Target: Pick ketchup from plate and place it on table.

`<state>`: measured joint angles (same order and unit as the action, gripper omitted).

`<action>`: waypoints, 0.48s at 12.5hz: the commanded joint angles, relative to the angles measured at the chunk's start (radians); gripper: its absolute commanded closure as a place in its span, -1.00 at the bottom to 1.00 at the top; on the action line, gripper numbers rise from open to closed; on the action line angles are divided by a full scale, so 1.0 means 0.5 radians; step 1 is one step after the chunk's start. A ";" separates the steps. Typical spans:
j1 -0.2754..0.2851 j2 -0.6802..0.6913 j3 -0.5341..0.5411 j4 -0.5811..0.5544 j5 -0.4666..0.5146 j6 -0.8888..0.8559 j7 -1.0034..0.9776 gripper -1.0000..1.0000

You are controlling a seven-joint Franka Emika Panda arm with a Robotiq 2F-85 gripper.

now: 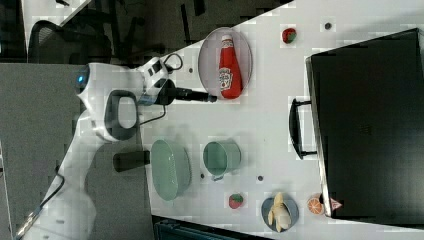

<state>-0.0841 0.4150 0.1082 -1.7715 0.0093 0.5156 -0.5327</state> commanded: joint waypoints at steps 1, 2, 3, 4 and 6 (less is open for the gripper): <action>0.018 0.149 0.008 0.147 0.005 0.048 -0.225 -1.00; 0.021 0.210 0.008 0.189 0.005 0.067 -0.225 -1.00; 0.026 0.270 0.009 0.227 0.005 0.086 -0.229 -1.00; 0.034 0.328 0.008 0.266 0.004 0.113 -0.235 -1.00; 0.051 0.445 0.008 0.327 -0.003 0.174 -0.309 -1.00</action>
<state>-0.0706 0.6377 0.1158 -1.6289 0.0027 0.6055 -0.6216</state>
